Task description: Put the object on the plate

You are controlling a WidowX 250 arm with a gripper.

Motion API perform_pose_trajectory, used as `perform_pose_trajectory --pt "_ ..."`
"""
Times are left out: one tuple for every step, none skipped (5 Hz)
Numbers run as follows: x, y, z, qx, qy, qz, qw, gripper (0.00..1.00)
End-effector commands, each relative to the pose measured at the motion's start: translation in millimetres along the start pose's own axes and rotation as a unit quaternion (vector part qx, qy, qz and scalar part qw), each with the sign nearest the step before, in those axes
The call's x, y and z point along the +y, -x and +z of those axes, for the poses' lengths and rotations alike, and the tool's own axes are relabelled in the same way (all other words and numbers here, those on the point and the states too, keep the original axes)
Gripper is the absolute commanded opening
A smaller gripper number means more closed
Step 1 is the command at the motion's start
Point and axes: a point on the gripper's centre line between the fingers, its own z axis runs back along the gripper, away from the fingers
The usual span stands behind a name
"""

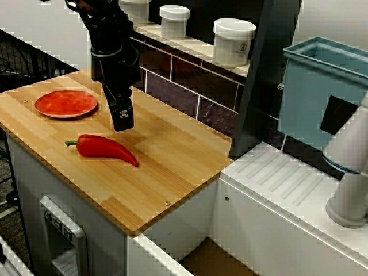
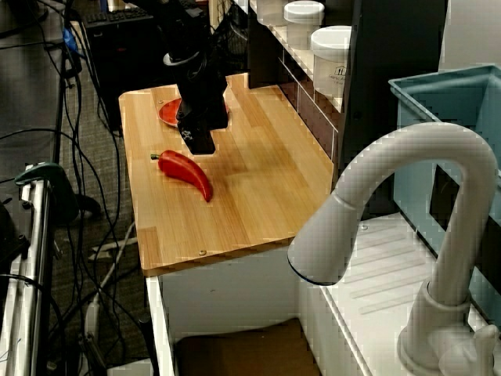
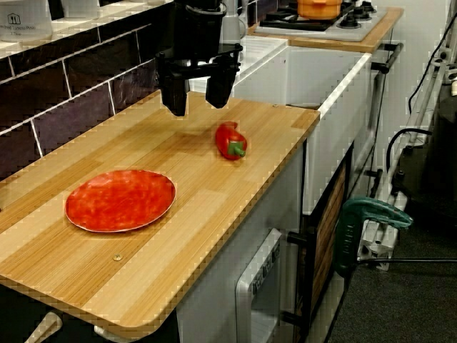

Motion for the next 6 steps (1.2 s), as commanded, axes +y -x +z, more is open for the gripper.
perform_pose_trajectory --pt "0 0.0 0.0 0.000 0.000 0.000 1.0000 1.00" --pt "-14 3.6 17.3 0.026 0.044 -0.052 0.9973 1.00" --pt "-27 10.1 40.0 0.035 0.071 -0.065 0.9947 1.00" --pt "-40 15.2 58.4 0.020 0.069 -0.074 0.9947 1.00" --pt "-46 19.1 60.4 0.020 0.081 -0.083 0.9931 1.00" --pt "-46 20.0 49.4 0.021 0.072 -0.078 0.9941 1.00"
